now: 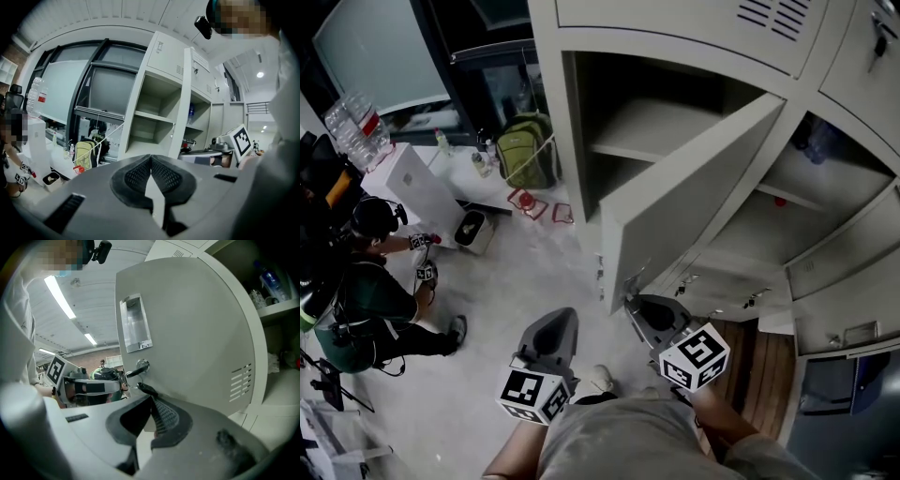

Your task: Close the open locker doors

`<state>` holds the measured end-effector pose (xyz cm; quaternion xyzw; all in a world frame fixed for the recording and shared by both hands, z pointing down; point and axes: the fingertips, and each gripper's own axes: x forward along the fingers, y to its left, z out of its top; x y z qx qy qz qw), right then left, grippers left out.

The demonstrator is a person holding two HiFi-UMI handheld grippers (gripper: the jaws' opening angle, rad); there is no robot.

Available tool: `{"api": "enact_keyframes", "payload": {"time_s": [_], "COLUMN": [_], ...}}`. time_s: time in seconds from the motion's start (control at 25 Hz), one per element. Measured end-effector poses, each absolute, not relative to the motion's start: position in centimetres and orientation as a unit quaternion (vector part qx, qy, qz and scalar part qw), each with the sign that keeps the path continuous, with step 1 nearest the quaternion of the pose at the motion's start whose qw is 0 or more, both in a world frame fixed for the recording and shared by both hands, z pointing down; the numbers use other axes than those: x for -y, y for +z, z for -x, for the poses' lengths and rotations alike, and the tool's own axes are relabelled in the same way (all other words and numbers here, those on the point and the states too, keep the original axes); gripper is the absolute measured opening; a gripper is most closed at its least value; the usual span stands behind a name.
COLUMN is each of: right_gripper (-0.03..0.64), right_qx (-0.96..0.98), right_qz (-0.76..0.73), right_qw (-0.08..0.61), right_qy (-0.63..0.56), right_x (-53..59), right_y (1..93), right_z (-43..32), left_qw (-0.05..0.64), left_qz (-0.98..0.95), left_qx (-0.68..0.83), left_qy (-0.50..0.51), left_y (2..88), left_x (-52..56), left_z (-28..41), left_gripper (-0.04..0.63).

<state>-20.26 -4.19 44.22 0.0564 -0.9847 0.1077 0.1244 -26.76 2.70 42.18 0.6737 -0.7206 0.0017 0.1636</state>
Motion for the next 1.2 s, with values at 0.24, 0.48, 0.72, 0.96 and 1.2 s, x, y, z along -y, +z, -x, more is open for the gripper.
{"api": "enact_keyframes", "payload": {"time_s": [0.24, 0.48, 0.72, 0.96, 1.2], "right_gripper": [0.028, 0.028, 0.028, 0.028, 0.028], "right_qx": [0.985, 0.985, 0.985, 0.985, 0.985], "right_qz": [-0.059, -0.064, -0.069, -0.074, -0.081], "right_qw": [0.126, 0.125, 0.125, 0.129, 0.128], "right_qy": [0.103, 0.1, 0.092, 0.083, 0.082], "right_x": [4.8, 5.8, 6.8, 8.1, 9.5], "right_y": [44.2, 44.2, 44.1, 44.2, 44.3], "right_z": [22.2, 24.0, 25.8, 27.5, 29.0], "left_qw": [0.161, 0.171, 0.169, 0.159, 0.164], "left_qz": [-0.676, -0.678, -0.677, -0.671, -0.665], "left_qx": [0.719, 0.715, 0.716, 0.724, 0.729], "left_qy": [0.004, 0.007, 0.003, -0.004, -0.004], "left_y": [42.3, 42.6, 42.5, 42.5, 42.7], "left_x": [-2.1, -1.8, -1.6, -2.0, -2.4], "left_z": [28.5, 29.8, 30.9, 32.2, 33.2], "left_gripper": [0.015, 0.015, 0.015, 0.015, 0.015]}}
